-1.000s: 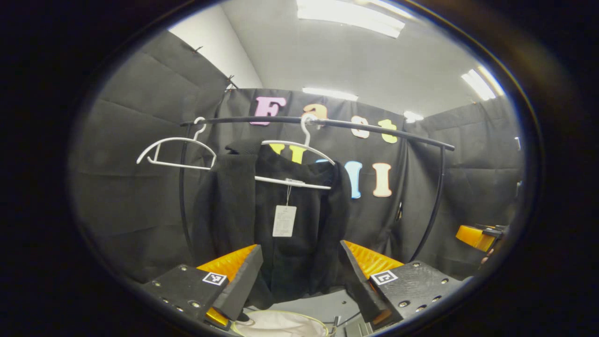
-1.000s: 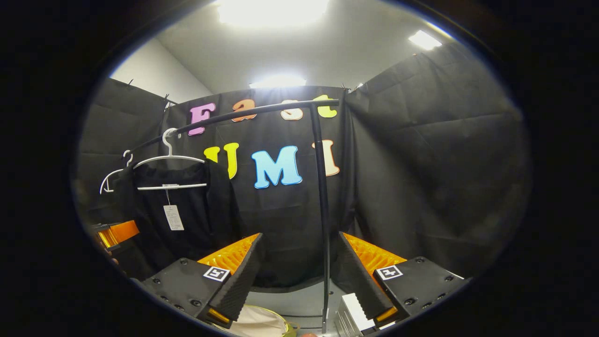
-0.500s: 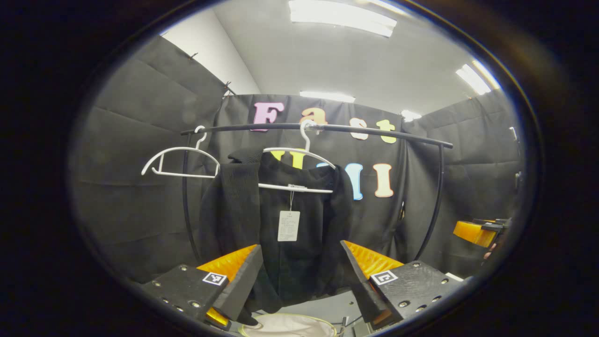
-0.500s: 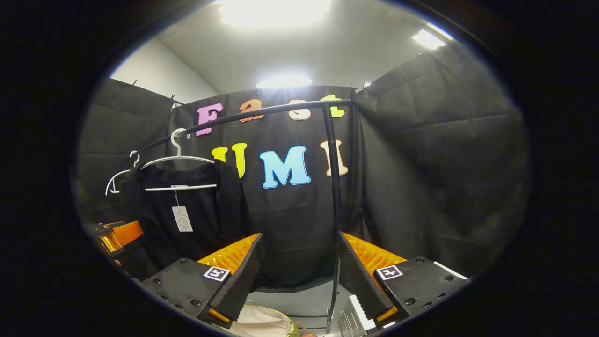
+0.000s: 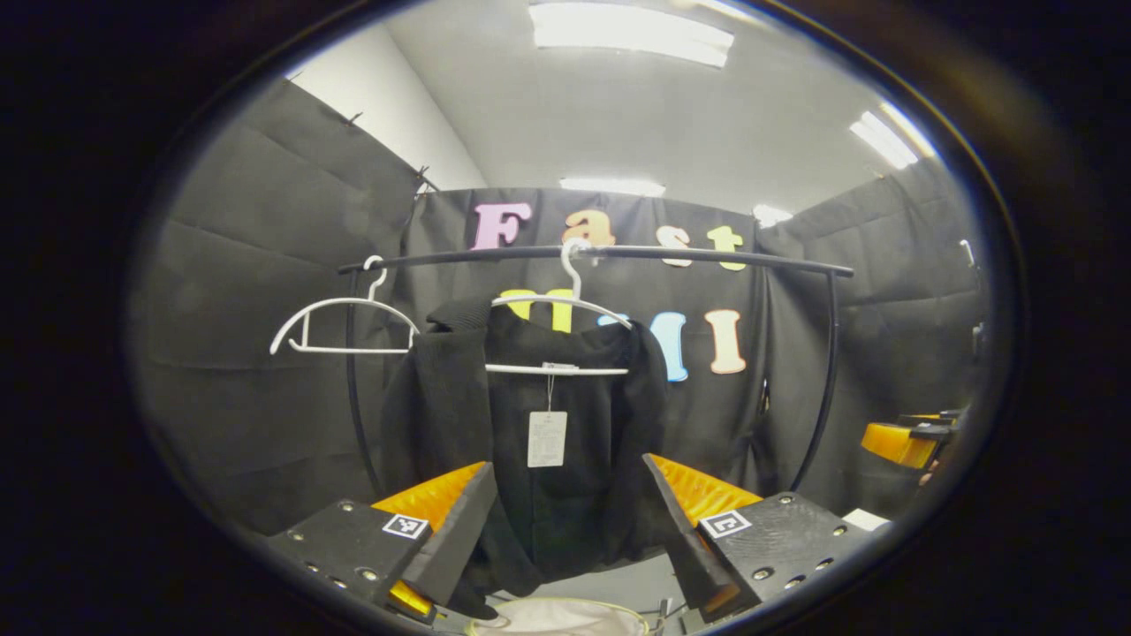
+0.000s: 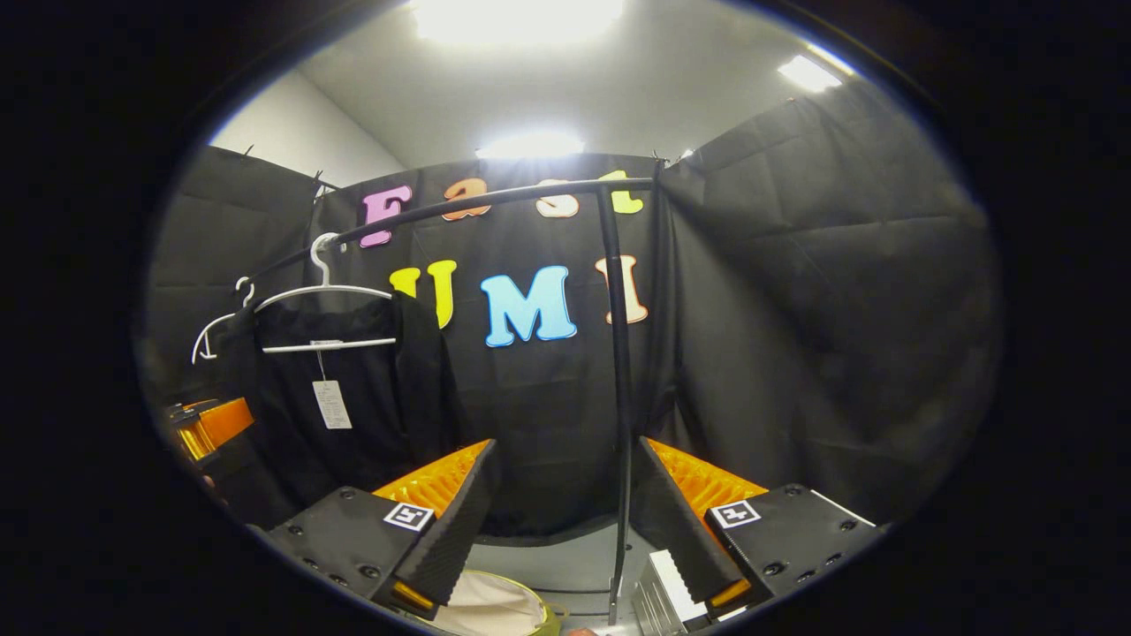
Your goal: Grasp the clothes on the hanger with both hands and then place them into the laundry hamper below.
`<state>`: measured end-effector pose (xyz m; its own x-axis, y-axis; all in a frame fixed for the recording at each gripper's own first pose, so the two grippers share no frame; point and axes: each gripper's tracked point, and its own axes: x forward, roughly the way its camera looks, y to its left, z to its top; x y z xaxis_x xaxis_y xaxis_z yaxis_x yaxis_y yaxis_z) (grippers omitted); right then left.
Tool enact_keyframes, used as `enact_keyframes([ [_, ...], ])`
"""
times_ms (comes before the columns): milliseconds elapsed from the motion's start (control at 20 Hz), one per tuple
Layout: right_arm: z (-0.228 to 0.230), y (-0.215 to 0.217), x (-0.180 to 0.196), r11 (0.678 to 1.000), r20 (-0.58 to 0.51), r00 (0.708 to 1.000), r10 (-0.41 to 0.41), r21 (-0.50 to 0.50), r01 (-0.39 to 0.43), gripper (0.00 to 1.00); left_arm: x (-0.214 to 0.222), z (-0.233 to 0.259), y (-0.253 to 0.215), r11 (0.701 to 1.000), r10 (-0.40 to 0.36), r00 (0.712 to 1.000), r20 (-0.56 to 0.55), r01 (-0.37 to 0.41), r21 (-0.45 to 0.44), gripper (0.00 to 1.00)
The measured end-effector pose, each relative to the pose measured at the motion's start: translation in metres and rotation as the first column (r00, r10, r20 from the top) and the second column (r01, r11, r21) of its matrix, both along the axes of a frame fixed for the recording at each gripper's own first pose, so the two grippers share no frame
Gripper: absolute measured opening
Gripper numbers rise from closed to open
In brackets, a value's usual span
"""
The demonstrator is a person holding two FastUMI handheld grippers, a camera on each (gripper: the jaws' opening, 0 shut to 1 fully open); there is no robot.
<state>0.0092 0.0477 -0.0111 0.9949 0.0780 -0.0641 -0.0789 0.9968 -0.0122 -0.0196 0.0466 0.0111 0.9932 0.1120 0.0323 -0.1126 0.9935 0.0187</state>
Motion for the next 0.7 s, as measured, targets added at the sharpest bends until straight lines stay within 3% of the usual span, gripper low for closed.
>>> enact_keyframes([
  [50,0.001,0.005,0.003,1.0,0.005,1.0,0.012,-0.005,-0.012,0.92,-0.003,0.002,0.005,1.0,0.012,1.0,0.004,-0.012,0.002,0.94],
  [100,0.001,0.012,0.004,1.0,0.003,1.0,0.027,-0.008,-0.027,0.98,-0.007,0.003,0.01,1.0,0.025,1.0,0.004,-0.025,0.002,0.94],
  [400,0.014,0.058,0.026,0.989,-0.002,0.989,0.145,-0.001,-0.145,0.97,-0.014,0.013,0.043,0.99,0.13,0.991,0.025,-0.129,-0.054,0.94],
  [550,0.01,0.068,0.048,0.984,-0.024,0.985,0.172,-0.031,-0.173,0.98,-0.007,0.014,0.056,0.981,0.176,0.984,0.006,-0.175,-0.089,0.94],
  [700,0.002,0.083,0.075,0.977,-0.053,0.975,0.214,0.0,-0.214,0.98,0.001,0.013,0.067,0.968,0.229,0.973,-0.02,-0.23,-0.102,0.94],
])
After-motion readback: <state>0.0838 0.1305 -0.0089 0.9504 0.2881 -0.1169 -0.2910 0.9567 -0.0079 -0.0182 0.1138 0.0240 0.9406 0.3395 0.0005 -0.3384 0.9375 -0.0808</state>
